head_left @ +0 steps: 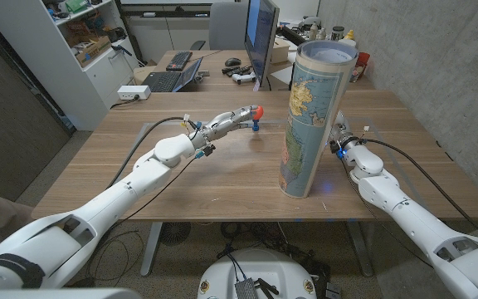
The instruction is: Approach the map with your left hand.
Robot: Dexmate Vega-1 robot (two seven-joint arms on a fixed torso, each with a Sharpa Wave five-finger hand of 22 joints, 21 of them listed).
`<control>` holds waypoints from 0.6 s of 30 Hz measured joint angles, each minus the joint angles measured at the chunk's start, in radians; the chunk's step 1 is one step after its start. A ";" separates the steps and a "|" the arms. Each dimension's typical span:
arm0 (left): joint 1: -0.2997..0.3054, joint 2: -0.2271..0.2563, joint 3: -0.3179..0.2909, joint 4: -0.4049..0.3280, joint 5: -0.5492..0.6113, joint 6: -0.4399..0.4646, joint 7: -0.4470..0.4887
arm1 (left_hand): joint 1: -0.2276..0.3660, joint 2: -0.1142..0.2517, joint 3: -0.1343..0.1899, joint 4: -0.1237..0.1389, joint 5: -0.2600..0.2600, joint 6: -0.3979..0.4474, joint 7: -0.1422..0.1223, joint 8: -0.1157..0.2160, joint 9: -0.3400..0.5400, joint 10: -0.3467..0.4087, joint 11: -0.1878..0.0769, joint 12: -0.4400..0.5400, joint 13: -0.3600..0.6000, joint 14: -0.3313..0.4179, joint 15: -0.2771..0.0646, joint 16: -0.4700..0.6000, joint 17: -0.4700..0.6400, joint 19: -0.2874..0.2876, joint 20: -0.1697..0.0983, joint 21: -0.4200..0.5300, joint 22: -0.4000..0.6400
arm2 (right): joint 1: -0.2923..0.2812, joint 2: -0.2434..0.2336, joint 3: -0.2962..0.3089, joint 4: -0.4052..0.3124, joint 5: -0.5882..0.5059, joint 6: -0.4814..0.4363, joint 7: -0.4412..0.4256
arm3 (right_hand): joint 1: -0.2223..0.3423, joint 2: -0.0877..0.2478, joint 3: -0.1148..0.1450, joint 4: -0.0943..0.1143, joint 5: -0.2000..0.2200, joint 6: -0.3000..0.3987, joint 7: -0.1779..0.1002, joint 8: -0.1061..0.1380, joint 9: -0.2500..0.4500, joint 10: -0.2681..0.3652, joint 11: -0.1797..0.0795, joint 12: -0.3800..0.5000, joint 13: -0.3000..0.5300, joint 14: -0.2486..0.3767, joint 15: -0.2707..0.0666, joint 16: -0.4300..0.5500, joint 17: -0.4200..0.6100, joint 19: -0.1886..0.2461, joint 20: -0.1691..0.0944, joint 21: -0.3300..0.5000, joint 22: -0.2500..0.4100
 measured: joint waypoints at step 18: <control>0.003 -0.006 0.009 -0.009 0.010 -0.035 -0.020 | 0.000 0.000 0.000 0.000 -0.004 0.000 0.000 0.000 -0.002 0.000 0.000 0.000 0.000 0.000 0.000 0.000 0.000 0.000 0.000 0.000 -0.003 | -0.004 -0.014 -0.003 -0.012 -0.007 -0.010 0.006 | 0.000 0.000 -0.003 0.003 0.000 -0.005 0.005 0.000 0.000 -0.005 0.000 -0.004 0.000 -0.003 0.003 0.000 0.000 -0.012 0.002 0.000 0.000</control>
